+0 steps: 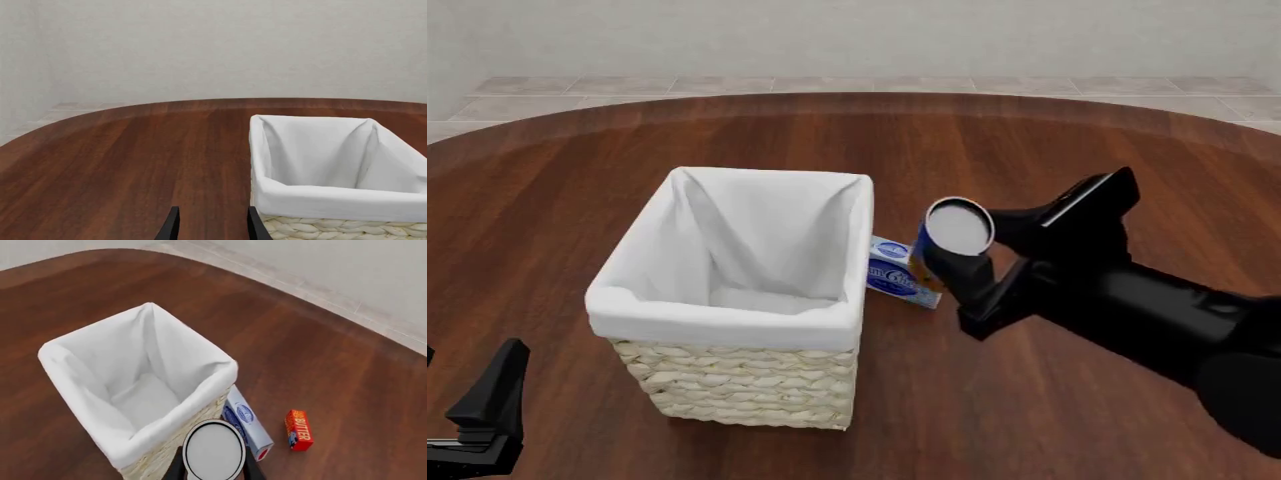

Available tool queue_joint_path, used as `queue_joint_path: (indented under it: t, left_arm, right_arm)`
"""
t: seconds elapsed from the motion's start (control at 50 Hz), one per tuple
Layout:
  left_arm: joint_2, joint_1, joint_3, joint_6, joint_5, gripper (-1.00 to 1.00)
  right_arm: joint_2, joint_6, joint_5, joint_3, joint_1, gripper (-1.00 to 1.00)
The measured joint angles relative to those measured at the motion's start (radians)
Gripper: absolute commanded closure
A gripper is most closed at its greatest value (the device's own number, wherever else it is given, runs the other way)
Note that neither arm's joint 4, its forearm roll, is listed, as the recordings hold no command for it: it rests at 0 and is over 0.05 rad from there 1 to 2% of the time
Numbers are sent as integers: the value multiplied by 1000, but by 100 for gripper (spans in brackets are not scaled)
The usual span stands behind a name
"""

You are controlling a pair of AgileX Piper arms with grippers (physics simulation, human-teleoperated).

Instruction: Pick up the alphabet soup and put it in the basket.

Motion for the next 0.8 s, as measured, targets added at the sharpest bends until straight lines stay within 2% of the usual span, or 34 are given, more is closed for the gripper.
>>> queue_joint_path:
  t: [0.3,0.8]
  left_arm:
    - [0,0,0,0,0,-100]
    - [0,0,0,0,0,-100]
  right_arm:
    - [19,-3,84,-145,30,100]
    - [200,-7,97,-321,122,100]
